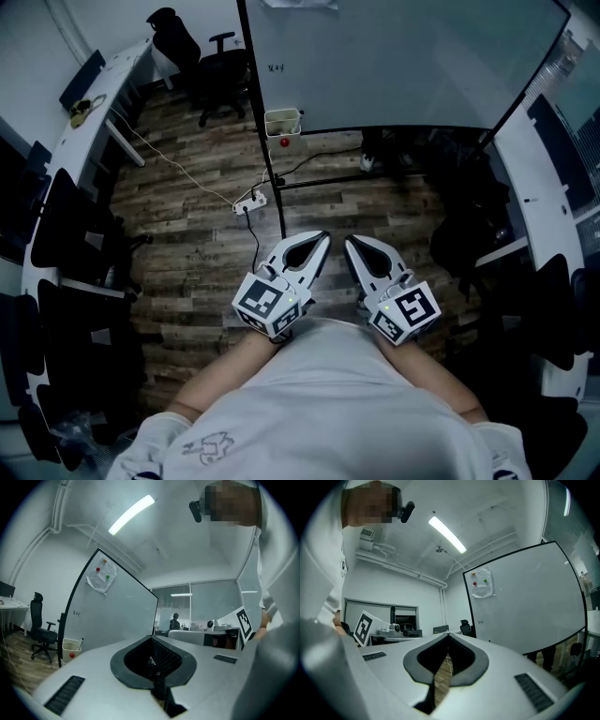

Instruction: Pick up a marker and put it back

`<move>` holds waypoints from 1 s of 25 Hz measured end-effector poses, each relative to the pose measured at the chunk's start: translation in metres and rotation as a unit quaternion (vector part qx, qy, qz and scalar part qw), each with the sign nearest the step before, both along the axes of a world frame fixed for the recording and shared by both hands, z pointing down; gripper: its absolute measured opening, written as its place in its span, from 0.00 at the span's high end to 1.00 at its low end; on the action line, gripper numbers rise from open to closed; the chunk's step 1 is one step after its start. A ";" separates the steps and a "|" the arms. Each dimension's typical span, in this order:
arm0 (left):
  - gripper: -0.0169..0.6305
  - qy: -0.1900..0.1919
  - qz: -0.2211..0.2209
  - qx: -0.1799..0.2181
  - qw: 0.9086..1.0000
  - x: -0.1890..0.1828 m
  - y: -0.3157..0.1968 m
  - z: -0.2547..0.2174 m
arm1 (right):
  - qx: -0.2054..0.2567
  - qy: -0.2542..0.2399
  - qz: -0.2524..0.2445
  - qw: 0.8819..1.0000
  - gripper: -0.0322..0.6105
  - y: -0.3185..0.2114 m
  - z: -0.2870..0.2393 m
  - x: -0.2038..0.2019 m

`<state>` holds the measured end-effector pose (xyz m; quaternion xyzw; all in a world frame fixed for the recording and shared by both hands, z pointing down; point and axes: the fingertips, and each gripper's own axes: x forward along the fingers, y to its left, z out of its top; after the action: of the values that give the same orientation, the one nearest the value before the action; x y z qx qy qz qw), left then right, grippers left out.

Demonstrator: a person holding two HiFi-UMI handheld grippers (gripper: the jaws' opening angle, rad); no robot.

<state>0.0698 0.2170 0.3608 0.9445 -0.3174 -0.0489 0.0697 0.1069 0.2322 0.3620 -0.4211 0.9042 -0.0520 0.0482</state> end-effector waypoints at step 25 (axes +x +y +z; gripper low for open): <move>0.97 -0.007 0.088 -0.009 0.996 0.099 -0.044 0.009 | -0.036 -0.002 0.077 0.996 0.93 -0.037 0.023 0.087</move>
<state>0.1690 0.1726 0.3700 0.9684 -0.2340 -0.0332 0.0800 0.1940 0.1956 0.3845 -0.4912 0.8664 -0.0816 0.0390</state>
